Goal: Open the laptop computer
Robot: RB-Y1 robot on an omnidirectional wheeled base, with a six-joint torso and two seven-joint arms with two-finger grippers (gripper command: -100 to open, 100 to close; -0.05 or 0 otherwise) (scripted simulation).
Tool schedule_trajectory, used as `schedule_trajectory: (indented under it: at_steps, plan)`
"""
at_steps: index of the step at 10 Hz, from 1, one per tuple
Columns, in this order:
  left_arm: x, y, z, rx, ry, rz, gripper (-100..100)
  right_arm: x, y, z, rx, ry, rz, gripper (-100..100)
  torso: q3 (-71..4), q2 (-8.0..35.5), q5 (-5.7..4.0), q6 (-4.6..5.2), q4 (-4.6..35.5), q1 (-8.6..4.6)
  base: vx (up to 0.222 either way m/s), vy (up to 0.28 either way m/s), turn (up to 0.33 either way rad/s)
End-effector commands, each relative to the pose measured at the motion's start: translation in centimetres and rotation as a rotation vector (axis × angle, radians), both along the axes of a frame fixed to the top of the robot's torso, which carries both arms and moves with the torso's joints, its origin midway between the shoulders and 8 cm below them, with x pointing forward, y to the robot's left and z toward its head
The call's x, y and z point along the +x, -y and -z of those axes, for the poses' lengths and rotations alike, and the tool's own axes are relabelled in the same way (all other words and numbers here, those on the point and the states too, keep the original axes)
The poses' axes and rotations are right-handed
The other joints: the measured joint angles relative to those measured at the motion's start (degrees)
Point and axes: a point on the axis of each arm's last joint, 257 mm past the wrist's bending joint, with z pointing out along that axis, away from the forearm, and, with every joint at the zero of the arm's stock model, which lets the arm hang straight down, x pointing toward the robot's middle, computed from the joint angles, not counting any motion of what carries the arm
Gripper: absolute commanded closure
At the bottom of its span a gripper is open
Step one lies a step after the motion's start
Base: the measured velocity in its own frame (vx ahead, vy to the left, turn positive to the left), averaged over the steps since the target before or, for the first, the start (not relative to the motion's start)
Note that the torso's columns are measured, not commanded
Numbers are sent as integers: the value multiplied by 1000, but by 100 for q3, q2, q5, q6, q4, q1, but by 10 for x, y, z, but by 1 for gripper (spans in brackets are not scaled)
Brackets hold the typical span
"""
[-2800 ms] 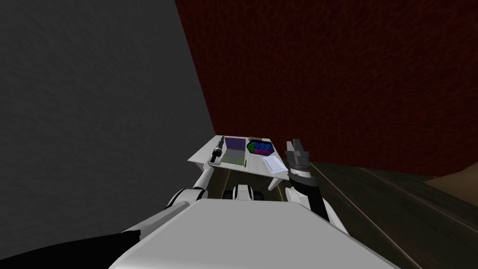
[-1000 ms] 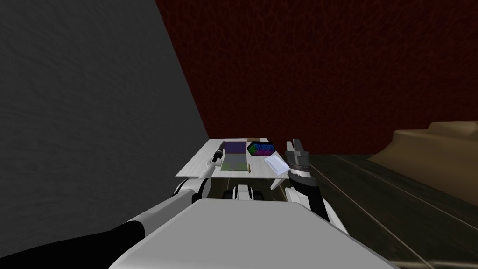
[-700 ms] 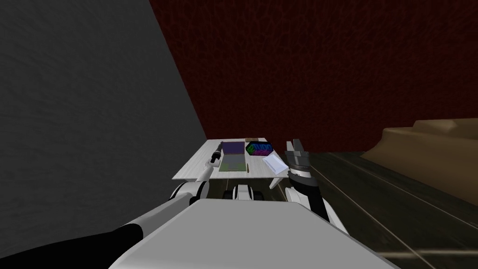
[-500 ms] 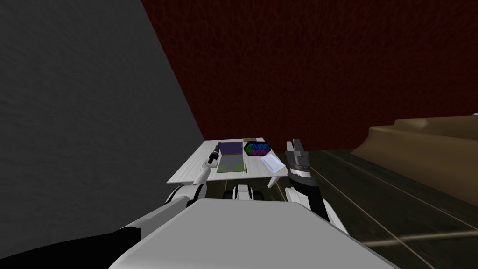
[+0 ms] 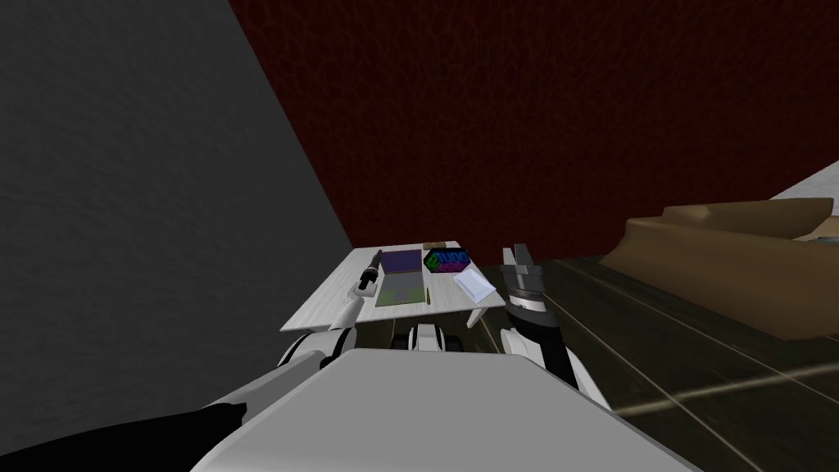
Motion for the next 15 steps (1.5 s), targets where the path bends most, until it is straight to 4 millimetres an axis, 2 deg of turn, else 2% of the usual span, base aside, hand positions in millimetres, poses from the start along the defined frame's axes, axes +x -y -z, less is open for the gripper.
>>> schedule_trajectory:
  at_steps: [1,4,5,9,10,13,14,15]
  plan:
    - [-13,-30,-2,2,-2,-38,-100,0,0,0,0,0,0,0,-2,-4,-2,1,-1,-5,26,-27,-178]
    - [-12,-29,-1,2,-3,-37,-100,0,0,0,0,0,0,0,0,1,0,-2,0,1,10,-9,-8]
    - [-2,-4,0,-2,-1,-8,100,0,0,0,0,0,0,0,1,2,1,-1,0,2,-20,28,214]
    - [19,49,4,-4,-2,55,100,0,0,0,0,0,0,0,-1,0,11,-17,-15,16,-29,38,188]
    - [19,49,4,-4,-2,55,100,0,0,0,0,0,0,0,-4,-5,11,-18,-17,14,-20,16,47]
    - [31,91,4,0,-1,105,100,0,0,0,0,0,0,0,-16,-24,7,-2,-20,5,-24,28,134]
    - [31,91,4,0,-1,105,100,0,0,0,0,0,0,0,-15,-23,10,-7,-23,10,-13,18,32]
    - [35,106,3,3,0,123,100,0,0,0,0,0,0,0,-13,-20,8,1,-18,5,-10,22,173]
